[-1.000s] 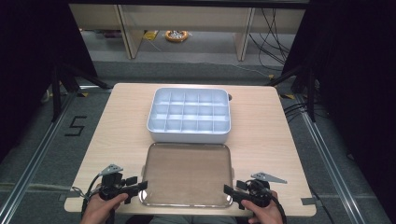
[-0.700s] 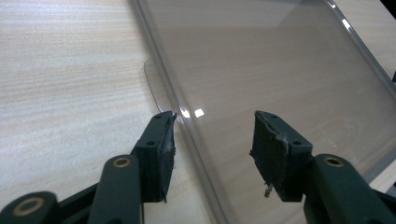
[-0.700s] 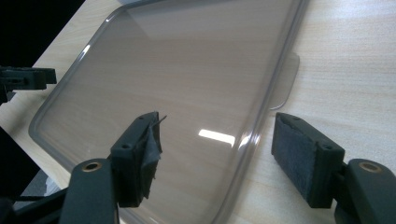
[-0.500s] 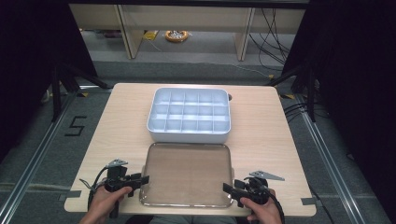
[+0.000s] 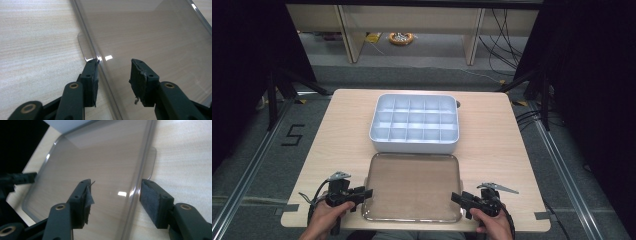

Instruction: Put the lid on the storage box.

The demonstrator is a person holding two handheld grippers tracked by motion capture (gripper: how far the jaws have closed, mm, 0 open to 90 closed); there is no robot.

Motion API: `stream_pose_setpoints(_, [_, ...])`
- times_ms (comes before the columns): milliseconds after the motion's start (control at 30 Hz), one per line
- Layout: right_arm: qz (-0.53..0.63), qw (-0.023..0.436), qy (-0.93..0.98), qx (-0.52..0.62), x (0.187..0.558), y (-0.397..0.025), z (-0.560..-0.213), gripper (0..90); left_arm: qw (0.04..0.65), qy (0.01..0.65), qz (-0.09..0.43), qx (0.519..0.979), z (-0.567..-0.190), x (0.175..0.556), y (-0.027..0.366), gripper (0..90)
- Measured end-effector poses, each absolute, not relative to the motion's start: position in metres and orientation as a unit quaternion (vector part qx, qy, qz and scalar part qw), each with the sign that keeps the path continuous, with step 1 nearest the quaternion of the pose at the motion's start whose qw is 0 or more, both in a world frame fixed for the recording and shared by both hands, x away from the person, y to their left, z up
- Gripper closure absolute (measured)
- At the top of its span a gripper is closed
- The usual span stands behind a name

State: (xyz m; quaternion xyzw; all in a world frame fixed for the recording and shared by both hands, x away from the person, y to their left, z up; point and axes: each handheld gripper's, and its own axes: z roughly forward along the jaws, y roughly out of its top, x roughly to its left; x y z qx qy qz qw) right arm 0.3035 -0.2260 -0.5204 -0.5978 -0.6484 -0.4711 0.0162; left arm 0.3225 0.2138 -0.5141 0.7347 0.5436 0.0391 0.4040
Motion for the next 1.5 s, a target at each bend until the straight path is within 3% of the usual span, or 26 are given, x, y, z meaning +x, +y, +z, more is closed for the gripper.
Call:
stream_pose_setpoints(67, [-0.48,0.017,-0.637,-0.603,0.303,-0.227,-0.524,46.9,0.399,0.535,0.04,0.744,-0.514,0.32,0.215,56.4])
stream_pose_setpoints(167, [-0.482,0.052,-0.606,-0.631,0.3,-0.231,-0.524,53.2,0.399,0.534,0.039,0.745,-0.514,0.319,0.216,56.3])
stream_pose_setpoints(267, [-0.486,0.05,-0.597,-0.636,0.3,-0.233,-0.526,54.5,0.403,0.537,0.043,0.74,-0.514,0.317,0.214,56.0])
stream_pose_setpoints(367, [-0.495,0.082,-0.576,-0.645,0.297,-0.234,-0.526,57.1,0.397,0.535,0.05,0.744,-0.514,0.313,0.211,54.5])
stream_pose_setpoints(433, [-0.495,0.067,-0.582,-0.641,0.298,-0.236,-0.527,60.5,0.387,0.514,0.064,0.763,-0.513,0.311,0.209,54.1])
stream_pose_setpoints(600, [-0.496,0.074,-0.579,-0.643,0.297,-0.237,-0.529,62.3,0.399,0.523,0.047,0.752,-0.514,0.312,0.212,54.7])
stream_pose_setpoints(667, [-0.495,0.103,-0.578,-0.641,0.295,-0.235,-0.529,64.7,0.396,0.517,0.047,0.757,-0.514,0.311,0.211,55.1])
stream_pose_setpoints(867, [-0.506,0.074,-0.603,-0.612,0.296,-0.233,-0.526,63.6,0.406,0.52,0.04,0.751,-0.514,0.31,0.207,52.5])
stream_pose_setpoints(1033, [-0.523,0.043,-0.639,-0.562,0.288,-0.235,-0.518,63.0,0.42,0.522,0.025,0.742,-0.515,0.31,0.205,42.2])
stream_pose_setpoints(1267, [-0.538,0.011,-0.666,-0.517,0.286,-0.234,-0.508,62.4,0.429,0.533,0.018,0.729,-0.516,0.311,0.204,34.8])
stream_pose_setpoints(1333, [-0.541,0.024,-0.658,-0.523,0.283,-0.231,-0.503,62.4,0.426,0.534,0.019,0.73,-0.516,0.312,0.206,34.4])
stream_pose_setpoints(1400, [-0.543,0.004,-0.669,-0.508,0.284,-0.232,-0.505,62.5,0.419,0.53,0.019,0.737,-0.515,0.311,0.207,33.2])
stream_pose_setpoints(1500, [-0.546,0.025,-0.662,-0.513,0.281,-0.23,-0.5,62.5,0.426,0.545,0.023,0.722,-0.515,0.311,0.205,32.0])
